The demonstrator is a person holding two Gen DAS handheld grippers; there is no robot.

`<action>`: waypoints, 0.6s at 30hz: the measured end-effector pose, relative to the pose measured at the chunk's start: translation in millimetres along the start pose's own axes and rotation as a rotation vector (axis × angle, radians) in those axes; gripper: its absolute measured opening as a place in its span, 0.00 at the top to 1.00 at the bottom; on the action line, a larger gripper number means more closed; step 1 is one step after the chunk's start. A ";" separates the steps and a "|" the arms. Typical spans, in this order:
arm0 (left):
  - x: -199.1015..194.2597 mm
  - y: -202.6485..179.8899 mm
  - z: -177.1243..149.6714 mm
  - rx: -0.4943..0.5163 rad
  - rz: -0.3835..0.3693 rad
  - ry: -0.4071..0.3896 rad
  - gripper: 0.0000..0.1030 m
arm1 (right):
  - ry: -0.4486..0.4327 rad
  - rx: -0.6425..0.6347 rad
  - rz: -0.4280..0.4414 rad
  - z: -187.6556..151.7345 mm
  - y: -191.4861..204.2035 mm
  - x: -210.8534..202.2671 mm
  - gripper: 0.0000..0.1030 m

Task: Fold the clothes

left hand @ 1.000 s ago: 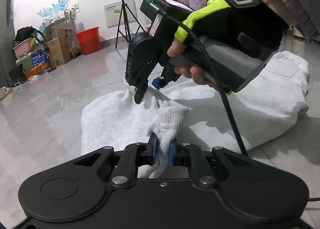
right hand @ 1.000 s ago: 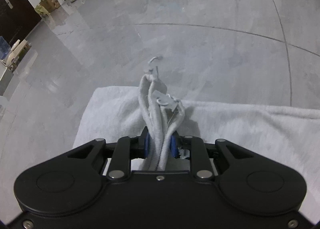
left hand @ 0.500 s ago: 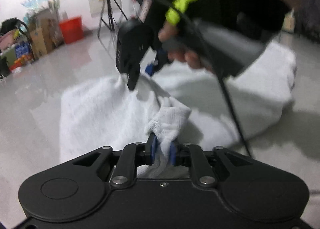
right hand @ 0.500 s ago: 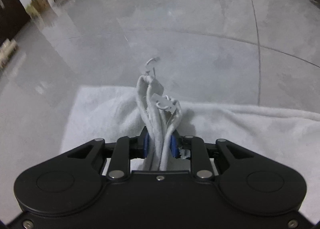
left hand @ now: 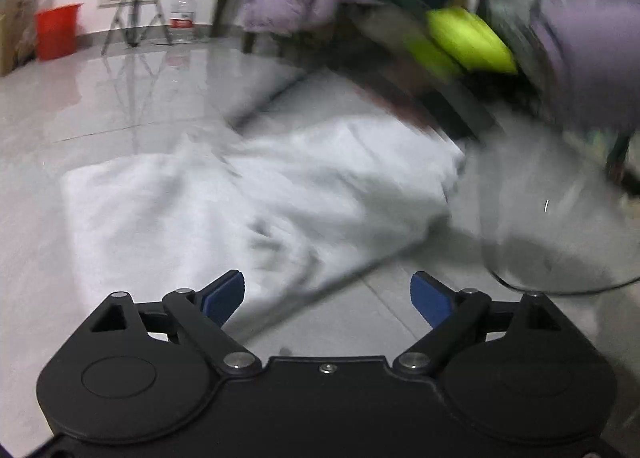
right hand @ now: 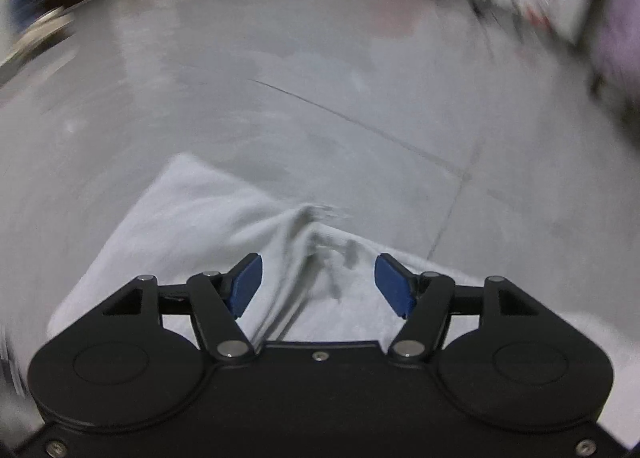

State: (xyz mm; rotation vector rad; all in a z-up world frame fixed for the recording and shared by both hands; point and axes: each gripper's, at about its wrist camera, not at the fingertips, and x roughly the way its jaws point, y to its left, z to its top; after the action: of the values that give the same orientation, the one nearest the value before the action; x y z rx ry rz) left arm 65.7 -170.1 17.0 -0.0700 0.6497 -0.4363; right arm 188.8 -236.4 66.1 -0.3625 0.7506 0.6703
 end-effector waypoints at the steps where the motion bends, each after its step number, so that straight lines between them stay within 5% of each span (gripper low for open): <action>1: -3.0 10.7 4.3 0.005 0.029 0.000 0.11 | -0.026 -0.080 0.018 -9.4 16.7 -7.3 0.32; 4: -3.6 74.5 34.7 -0.019 0.224 -0.024 0.11 | -0.084 -0.273 0.096 -41.2 67.7 -19.8 0.34; 7: 21.5 130.4 61.7 -0.250 0.288 -0.021 0.11 | -0.087 -0.297 0.166 -55.0 94.1 -11.0 0.45; 9: 54.1 151.6 72.1 -0.313 0.324 0.024 0.11 | -0.092 -0.313 0.180 -57.7 104.9 -3.0 0.49; 13: 105.2 148.5 70.9 -0.190 0.427 0.168 0.12 | -0.018 -0.129 0.167 -70.3 85.3 8.2 0.57; 18: 125.6 133.3 63.1 -0.011 0.444 0.221 0.11 | 0.066 0.139 0.148 -103.8 48.8 1.7 0.51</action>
State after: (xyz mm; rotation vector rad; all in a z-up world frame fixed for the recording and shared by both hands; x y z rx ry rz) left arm 242.1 -105.7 -30.6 0.1129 0.8603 -0.0100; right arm 104.5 -254.3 -9.6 -0.2040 0.8882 0.7430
